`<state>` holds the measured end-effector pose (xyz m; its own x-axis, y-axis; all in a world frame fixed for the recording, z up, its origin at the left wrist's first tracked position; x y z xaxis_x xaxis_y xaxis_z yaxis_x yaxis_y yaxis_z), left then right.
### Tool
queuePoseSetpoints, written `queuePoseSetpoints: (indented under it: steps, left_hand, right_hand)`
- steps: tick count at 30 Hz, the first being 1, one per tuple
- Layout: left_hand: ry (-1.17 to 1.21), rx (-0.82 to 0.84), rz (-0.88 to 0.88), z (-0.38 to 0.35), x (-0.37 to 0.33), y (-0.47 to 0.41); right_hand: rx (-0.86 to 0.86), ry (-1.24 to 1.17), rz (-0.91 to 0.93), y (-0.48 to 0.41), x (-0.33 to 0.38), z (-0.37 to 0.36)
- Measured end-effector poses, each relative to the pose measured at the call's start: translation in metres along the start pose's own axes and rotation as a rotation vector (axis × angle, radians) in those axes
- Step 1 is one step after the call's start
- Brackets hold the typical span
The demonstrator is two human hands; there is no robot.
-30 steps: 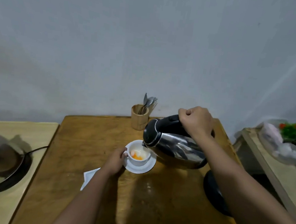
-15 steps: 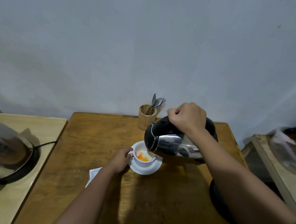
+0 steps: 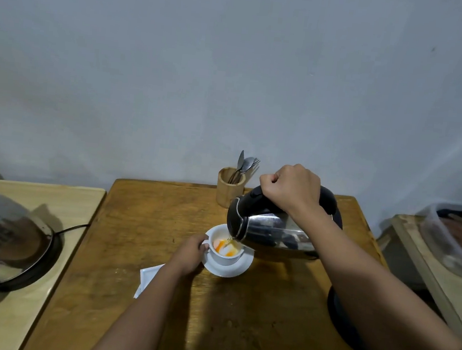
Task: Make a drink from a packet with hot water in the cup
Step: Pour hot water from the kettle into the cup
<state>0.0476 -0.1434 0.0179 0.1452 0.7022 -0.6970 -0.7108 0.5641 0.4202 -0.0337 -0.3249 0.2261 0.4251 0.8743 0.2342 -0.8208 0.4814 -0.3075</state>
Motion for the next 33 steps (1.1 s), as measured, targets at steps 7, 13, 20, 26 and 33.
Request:
queuePoseSetpoints:
  steps: [7, 13, 20, 26, 33]
  left_hand:
    - [-0.013, -0.021, 0.004, 0.0007, -0.001, 0.0004]
    - [-0.014, -0.022, 0.018, 0.0002, -0.0017, 0.0002]
    - [-0.016, -0.022, 0.009, 0.0009, -0.0011, -0.0002]
    - [-0.018, -0.026, 0.007, -0.0003, -0.0013, -0.0009]
    - [-0.006, -0.013, 0.017, -0.0013, -0.0001, -0.0023]
  right_hand:
    - [-0.003, -0.004, -0.003, 0.0008, 0.0005, -0.0011]
    - [0.0, 0.005, 0.005, 0.0007, -0.0003, -0.0024]
    - [0.008, 0.007, 0.009, 0.0, -0.0019, -0.0042]
    - [0.008, 0.028, 0.008, -0.0013, -0.002, -0.0041]
    - [0.012, 0.038, 0.003, 0.0014, -0.003, -0.0045]
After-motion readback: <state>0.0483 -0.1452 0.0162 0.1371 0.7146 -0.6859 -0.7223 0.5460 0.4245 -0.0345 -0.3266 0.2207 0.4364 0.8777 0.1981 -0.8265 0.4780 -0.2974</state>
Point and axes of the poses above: each hand's wrist, its own y-axis away from the middle knuckle, its own z-axis out of the back of the hand, x = y × z, the point moved 7 cm from there along -y, towards the middle knuckle, and after that the axes turned 5 degrees about z, right-handed, at the moved point
